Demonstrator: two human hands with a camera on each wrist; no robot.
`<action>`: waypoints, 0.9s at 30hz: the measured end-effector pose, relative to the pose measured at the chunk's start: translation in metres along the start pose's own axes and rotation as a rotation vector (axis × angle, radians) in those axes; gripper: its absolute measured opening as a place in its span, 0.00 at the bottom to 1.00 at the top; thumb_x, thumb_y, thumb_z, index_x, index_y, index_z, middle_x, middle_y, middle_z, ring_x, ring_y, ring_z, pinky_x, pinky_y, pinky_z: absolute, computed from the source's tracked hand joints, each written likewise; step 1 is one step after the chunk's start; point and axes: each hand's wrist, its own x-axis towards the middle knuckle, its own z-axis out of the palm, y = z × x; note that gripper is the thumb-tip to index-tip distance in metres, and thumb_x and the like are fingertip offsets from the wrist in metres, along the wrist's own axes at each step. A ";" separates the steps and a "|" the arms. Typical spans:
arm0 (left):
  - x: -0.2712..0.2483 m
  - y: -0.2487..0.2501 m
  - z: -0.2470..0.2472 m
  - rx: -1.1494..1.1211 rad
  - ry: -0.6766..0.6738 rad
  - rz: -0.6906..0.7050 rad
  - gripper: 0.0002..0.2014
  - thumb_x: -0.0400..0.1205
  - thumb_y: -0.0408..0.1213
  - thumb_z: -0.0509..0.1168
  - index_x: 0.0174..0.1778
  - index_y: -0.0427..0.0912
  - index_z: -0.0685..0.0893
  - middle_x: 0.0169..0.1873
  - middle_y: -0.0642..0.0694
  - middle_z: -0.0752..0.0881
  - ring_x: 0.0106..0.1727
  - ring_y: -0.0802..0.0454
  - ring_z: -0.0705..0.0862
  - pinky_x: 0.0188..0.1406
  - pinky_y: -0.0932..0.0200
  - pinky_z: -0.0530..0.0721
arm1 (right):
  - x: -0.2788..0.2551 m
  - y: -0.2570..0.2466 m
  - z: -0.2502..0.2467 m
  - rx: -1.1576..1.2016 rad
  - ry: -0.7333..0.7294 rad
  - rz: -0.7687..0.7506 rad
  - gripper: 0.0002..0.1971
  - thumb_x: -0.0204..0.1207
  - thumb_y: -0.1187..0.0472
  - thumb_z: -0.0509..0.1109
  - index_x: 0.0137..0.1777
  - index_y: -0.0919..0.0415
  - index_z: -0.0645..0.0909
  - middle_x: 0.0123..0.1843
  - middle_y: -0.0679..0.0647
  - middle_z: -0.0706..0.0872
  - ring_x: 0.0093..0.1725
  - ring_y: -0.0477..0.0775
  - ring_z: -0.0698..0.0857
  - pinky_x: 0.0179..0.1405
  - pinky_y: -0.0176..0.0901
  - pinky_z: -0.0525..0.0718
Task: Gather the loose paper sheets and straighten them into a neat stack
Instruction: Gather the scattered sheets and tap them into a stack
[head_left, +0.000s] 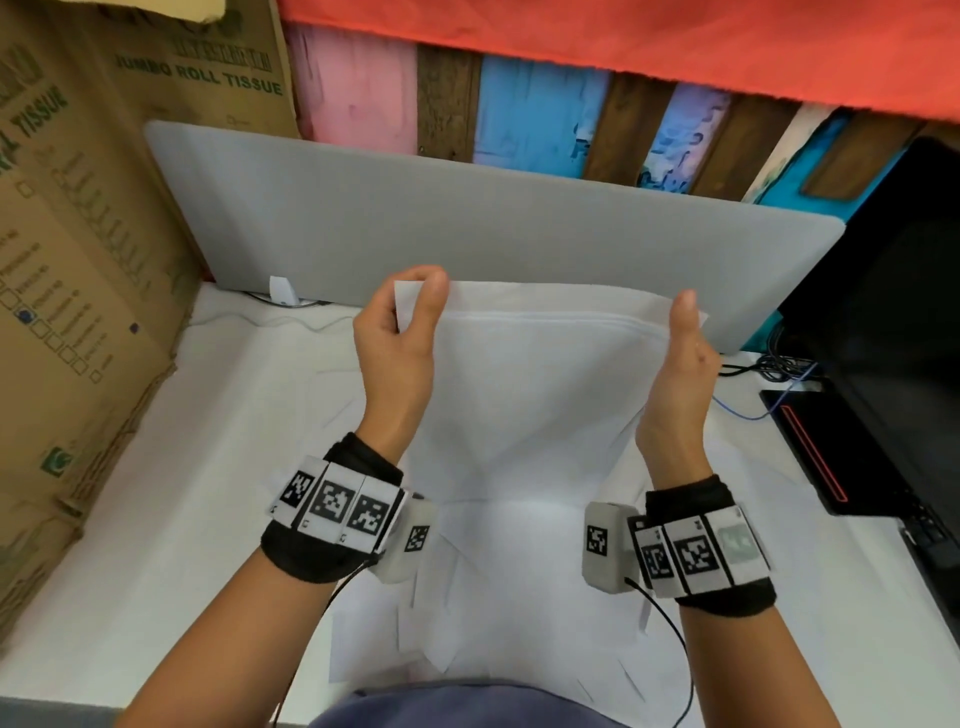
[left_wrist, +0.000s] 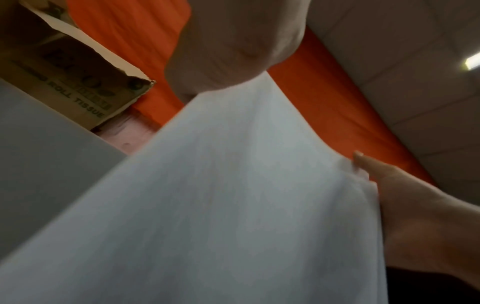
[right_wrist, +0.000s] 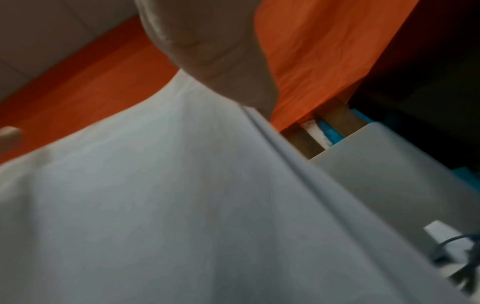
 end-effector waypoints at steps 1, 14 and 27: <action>0.001 0.003 0.003 0.027 0.040 0.018 0.06 0.76 0.46 0.67 0.41 0.48 0.83 0.37 0.62 0.86 0.44 0.70 0.82 0.49 0.75 0.76 | -0.003 -0.002 0.005 0.016 0.012 -0.011 0.33 0.49 0.24 0.72 0.29 0.57 0.78 0.33 0.45 0.70 0.39 0.50 0.71 0.46 0.46 0.70; -0.010 -0.007 0.006 0.101 0.061 0.032 0.15 0.79 0.29 0.65 0.61 0.41 0.75 0.41 0.53 0.85 0.43 0.71 0.81 0.48 0.80 0.74 | -0.001 0.000 -0.005 -0.106 -0.125 -0.047 0.08 0.65 0.50 0.67 0.39 0.44 0.87 0.43 0.45 0.86 0.49 0.46 0.84 0.55 0.44 0.78; -0.045 -0.069 -0.040 0.148 -0.244 -0.465 0.14 0.71 0.25 0.73 0.49 0.44 0.84 0.35 0.61 0.90 0.40 0.69 0.88 0.45 0.68 0.87 | -0.019 0.076 -0.049 -0.319 -0.258 0.367 0.17 0.68 0.69 0.76 0.57 0.59 0.79 0.53 0.55 0.87 0.48 0.45 0.86 0.53 0.38 0.85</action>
